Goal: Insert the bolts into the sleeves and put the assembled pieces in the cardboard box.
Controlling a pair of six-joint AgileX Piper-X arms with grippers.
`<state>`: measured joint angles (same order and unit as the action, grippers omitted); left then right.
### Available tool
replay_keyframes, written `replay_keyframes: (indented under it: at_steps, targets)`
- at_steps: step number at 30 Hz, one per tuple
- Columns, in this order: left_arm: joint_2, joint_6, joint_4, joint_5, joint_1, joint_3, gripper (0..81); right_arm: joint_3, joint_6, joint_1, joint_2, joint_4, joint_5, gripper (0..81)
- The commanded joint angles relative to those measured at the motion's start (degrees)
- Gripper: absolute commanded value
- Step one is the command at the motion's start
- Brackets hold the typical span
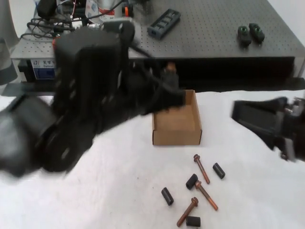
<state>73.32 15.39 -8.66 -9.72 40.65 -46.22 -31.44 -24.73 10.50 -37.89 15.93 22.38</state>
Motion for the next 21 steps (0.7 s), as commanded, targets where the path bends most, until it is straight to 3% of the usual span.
replay_keyframes:
  at_steps: [1,9,16,21]
  targets:
    - [17.9,5.8,5.6,3.5,-5.0,-16.8,0.7,-0.1,5.9,-3.9,4.5,12.2,-5.6,31.8]
    - [46.7,2.9,30.5,2.1,-5.7,-52.4,0.7,0.2,10.6,-5.9,5.8,29.8,-15.2,27.1]
    - [63.5,4.1,42.7,-1.5,-5.7,-74.1,0.4,2.4,10.6,-5.9,5.8,30.8,-15.4,27.1]
    - [66.7,5.9,44.5,-1.4,-5.7,-77.1,13.6,3.5,11.2,-5.9,2.9,29.7,-15.4,27.1]
